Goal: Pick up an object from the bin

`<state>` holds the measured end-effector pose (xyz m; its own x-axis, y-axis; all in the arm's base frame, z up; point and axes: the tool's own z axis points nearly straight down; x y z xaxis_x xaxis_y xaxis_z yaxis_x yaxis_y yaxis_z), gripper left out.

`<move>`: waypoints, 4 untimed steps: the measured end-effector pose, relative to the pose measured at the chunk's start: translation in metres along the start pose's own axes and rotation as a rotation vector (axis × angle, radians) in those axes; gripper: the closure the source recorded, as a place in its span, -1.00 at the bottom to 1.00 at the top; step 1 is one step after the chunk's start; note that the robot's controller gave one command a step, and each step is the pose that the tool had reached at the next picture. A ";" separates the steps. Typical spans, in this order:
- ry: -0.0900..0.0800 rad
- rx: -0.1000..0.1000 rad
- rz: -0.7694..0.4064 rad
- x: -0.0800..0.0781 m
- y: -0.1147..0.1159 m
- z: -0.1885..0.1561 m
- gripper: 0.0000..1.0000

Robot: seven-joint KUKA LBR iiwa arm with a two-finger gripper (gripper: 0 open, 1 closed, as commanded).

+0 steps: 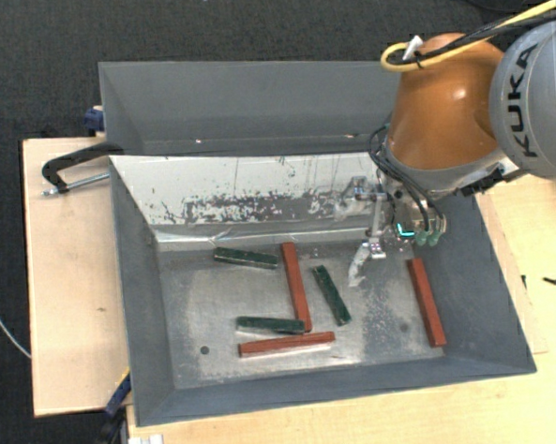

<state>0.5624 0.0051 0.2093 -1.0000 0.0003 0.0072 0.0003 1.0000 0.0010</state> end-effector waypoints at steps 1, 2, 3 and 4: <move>-0.009 0.000 0.000 -0.002 0.000 -0.005 -1.00; -0.015 0.000 -0.012 -0.002 0.008 0.047 -1.00; -0.011 0.001 -0.171 0.016 0.008 0.109 -1.00; -0.010 0.000 -0.235 -0.015 -0.020 0.134 -1.00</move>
Offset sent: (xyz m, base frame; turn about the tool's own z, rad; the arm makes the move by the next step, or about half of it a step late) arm -0.0022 0.0153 -0.1010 -0.0230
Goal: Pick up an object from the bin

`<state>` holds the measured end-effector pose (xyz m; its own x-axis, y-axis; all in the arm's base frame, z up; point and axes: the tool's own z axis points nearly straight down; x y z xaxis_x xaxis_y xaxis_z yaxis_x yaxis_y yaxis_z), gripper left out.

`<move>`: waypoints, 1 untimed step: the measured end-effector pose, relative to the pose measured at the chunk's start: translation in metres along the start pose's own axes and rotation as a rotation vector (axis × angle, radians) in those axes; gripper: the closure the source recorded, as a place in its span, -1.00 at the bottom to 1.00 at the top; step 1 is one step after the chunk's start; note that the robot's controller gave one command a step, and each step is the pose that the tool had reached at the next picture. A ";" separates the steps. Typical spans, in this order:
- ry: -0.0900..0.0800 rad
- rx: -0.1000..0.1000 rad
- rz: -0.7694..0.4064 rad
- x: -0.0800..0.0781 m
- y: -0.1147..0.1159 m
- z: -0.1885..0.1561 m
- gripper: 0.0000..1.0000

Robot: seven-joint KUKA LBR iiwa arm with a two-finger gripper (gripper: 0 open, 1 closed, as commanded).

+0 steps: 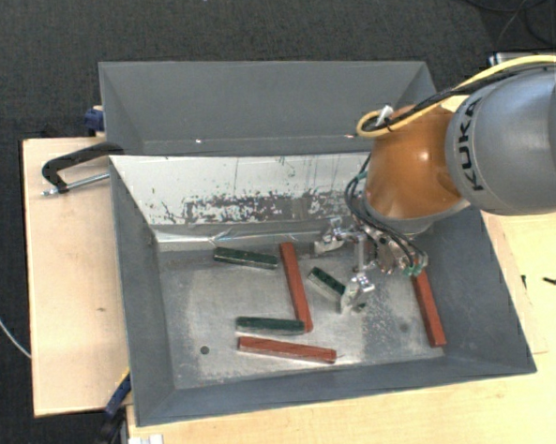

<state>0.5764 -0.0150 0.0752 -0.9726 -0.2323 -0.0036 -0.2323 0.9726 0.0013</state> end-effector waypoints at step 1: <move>0.004 0.002 -0.076 -0.022 -0.027 -0.002 1.00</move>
Offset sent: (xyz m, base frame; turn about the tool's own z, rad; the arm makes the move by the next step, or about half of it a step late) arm 0.0000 0.0000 0.0000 0.0000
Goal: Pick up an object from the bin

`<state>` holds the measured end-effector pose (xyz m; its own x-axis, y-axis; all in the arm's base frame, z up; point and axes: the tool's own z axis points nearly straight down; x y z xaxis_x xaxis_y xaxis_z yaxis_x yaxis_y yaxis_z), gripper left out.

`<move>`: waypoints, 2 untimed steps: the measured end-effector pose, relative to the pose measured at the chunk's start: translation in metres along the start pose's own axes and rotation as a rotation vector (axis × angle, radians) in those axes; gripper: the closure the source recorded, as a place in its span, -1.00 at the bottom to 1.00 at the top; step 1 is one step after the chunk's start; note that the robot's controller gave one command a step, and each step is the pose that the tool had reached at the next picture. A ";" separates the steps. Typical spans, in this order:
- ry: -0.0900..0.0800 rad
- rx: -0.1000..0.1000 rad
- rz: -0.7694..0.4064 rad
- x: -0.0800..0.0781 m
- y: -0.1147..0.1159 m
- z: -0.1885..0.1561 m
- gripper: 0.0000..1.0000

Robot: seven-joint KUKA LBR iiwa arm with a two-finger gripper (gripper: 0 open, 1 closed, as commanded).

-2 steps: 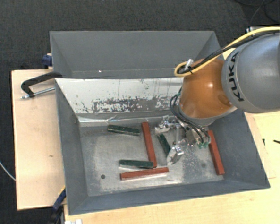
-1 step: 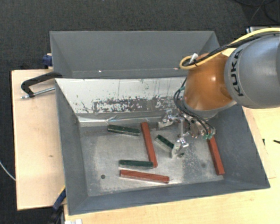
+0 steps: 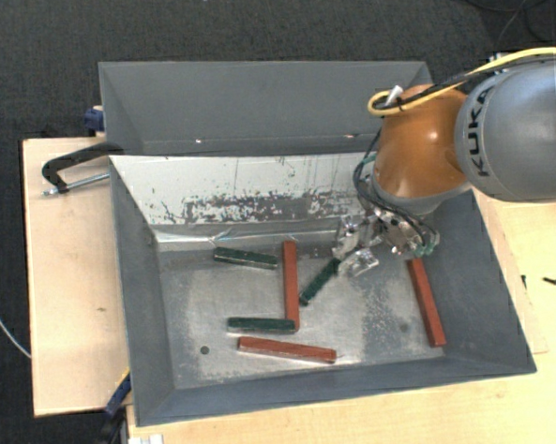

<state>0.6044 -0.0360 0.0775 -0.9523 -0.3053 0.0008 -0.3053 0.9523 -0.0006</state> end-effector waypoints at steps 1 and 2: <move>-0.001 0.000 0.000 0.000 0.000 0.000 1.00; -0.006 0.000 -0.043 0.014 0.001 -0.213 1.00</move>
Offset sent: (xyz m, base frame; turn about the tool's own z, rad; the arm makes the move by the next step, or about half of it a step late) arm -0.0170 -0.0056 0.2551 -0.0528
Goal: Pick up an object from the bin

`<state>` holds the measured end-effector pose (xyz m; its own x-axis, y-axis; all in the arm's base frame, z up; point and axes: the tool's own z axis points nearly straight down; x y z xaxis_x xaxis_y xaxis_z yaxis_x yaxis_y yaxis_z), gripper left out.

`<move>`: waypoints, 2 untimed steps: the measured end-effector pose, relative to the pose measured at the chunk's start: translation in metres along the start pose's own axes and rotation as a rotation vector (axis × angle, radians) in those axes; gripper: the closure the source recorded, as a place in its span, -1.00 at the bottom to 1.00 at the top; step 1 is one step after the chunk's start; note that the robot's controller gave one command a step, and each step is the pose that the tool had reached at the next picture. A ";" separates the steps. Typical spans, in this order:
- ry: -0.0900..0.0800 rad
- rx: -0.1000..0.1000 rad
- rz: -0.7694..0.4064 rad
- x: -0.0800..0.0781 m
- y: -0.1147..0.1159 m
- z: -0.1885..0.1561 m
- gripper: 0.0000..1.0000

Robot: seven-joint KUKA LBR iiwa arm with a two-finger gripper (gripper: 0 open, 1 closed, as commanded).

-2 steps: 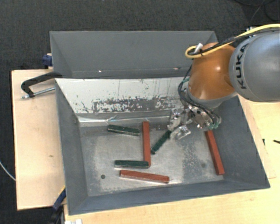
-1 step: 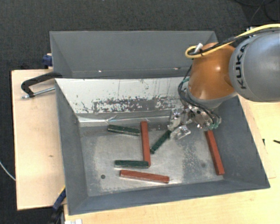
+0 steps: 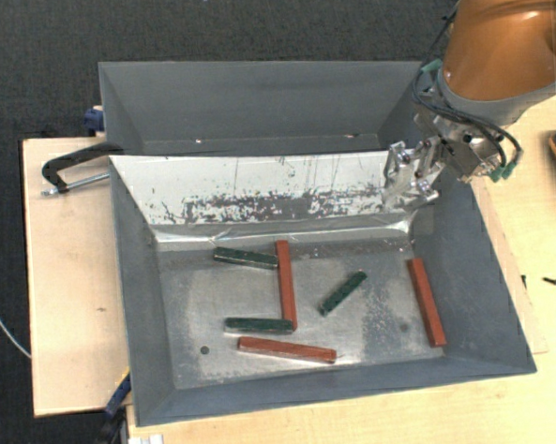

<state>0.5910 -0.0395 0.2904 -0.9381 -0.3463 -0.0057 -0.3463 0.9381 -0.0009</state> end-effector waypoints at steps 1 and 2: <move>-0.010 0.005 -0.008 0.001 -0.001 -0.049 1.00; 0.000 0.000 0.162 0.012 0.008 0.086 -1.00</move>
Offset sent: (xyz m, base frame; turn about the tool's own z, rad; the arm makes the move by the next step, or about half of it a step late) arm -0.0177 0.0036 -0.1121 0.1925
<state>0.5770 -0.0362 0.2048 -0.9816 -0.1909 -0.0058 -0.1909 0.9816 -0.0002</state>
